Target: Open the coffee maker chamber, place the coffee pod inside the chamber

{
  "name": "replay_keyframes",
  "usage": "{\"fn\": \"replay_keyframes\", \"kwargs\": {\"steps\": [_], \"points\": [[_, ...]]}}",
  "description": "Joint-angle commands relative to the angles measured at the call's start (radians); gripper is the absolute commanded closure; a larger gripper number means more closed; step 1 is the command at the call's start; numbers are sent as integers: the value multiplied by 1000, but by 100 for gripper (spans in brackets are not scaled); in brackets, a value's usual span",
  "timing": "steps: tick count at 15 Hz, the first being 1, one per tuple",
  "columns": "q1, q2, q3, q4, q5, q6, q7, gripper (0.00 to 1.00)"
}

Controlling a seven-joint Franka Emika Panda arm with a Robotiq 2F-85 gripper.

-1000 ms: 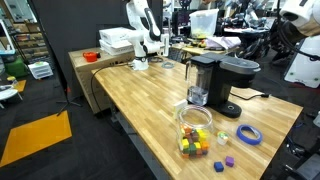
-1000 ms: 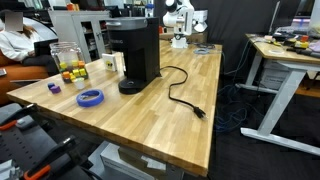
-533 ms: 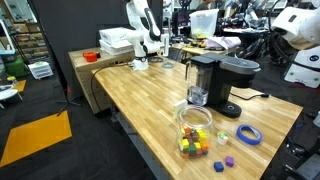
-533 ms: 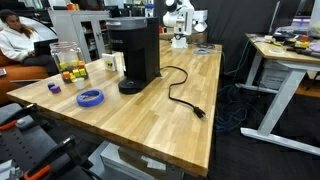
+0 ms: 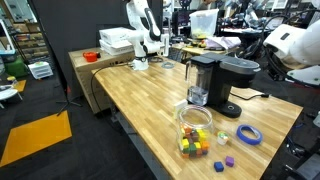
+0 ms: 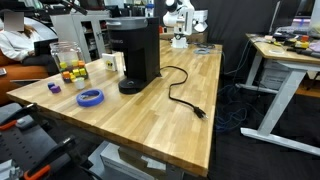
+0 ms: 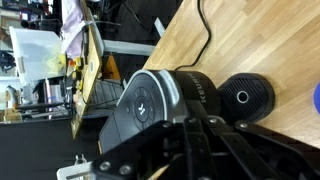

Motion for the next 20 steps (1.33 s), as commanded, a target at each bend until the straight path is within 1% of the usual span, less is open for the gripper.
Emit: {"fn": "replay_keyframes", "kwargs": {"steps": [1, 2, 3, 11, 14, 17, 20], "points": [[22, -12, 18, 0, 54, -73, 46, 100], [24, -17, 20, 1, 61, -88, 50, 100], [24, -2, 7, 4, 37, -55, 38, 99], [24, -5, 7, 6, 40, -66, 45, 100], [22, 0, -11, 7, 18, -24, 10, 100], [16, -4, -40, 7, 2, 13, -56, 100], [2, -11, -77, 11, -15, 22, -138, 100]]}}
